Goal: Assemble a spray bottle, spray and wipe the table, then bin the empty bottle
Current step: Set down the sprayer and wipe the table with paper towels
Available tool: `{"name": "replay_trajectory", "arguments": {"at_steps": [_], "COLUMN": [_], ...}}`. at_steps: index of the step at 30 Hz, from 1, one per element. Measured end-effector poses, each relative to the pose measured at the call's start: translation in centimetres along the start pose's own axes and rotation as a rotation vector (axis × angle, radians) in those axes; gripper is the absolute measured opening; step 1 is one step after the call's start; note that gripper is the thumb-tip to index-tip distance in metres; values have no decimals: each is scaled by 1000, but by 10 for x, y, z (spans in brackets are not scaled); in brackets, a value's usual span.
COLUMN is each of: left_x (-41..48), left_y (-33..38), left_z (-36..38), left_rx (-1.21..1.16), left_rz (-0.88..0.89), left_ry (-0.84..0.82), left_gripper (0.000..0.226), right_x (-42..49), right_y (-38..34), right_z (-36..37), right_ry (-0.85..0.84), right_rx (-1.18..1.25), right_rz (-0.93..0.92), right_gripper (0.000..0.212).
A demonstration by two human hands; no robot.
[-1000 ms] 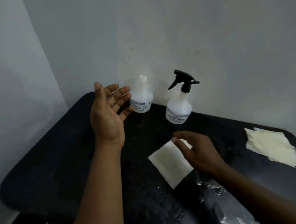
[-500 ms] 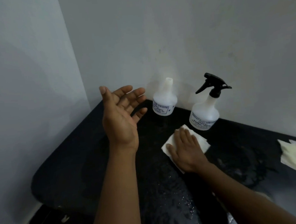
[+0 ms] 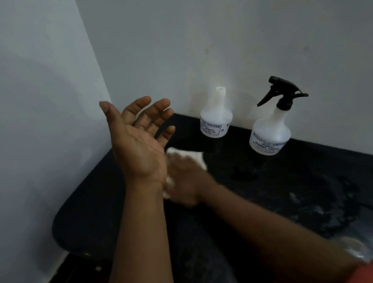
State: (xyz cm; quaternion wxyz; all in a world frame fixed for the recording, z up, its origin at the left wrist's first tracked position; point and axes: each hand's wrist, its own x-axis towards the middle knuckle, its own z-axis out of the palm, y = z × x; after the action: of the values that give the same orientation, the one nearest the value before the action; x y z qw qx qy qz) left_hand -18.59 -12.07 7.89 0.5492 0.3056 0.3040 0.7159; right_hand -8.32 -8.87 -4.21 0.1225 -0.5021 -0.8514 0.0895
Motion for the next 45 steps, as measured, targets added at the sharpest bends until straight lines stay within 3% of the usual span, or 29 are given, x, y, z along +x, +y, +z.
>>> {"name": "replay_trajectory", "arguments": {"at_steps": [1,8,11,14,17,21,24,27,31,33,36,39,41,45], "left_x": [-1,-5,-8,-10,-12,-16,-16,-12,-8,-8,-7,-6,-8,-12], "left_y": [2,3,4,9,12,8,8,10,12,10,9,12,14,12], "left_z": [-1,4,7,7,11,21,19,10,5,6,4,-1,-1,9], "left_rx": [-3,-48,-72,-117,-144,-106,-78,-108,-118,-93,-45,-56,-101,-140], "left_rz": [1,-25,-19,-24,-35,-46,-32,-17,-7,2,14,6,1,9], "left_ry": [-1,-28,-40,-25,15,-19,-32,2,18,4,3,31,38,11], "left_gripper": [66,65,66,65,64,63,64,65,66,67,67,66,65,65], "right_x": [-3,-123,-212,-287,-308,-279,-233,-169,-75,-35,-1,4,-1,-35], "right_y": [18,95,102,92,59,4,-33,-58,-87,-92,-79,-41,0,62], "right_z": [-6,-37,-56,-66,-56,-14,-3,-6,0,-10,-9,6,1,-35], "right_ry": [-147,-236,-290,-195,-186,-155,-255,-333,-364,-517,-440,-304,-269,-287], "right_rx": [-43,-186,-248,-257,-278,-347,-264,-78,158,86,188,-10,-97,-37], "right_rz": [116,276,340,355,317,16,-54,-58,68,199,214,116,203,232], "right_gripper": [70,96,92,87,85,56,65,86,64,56,50,72,77,94]}}
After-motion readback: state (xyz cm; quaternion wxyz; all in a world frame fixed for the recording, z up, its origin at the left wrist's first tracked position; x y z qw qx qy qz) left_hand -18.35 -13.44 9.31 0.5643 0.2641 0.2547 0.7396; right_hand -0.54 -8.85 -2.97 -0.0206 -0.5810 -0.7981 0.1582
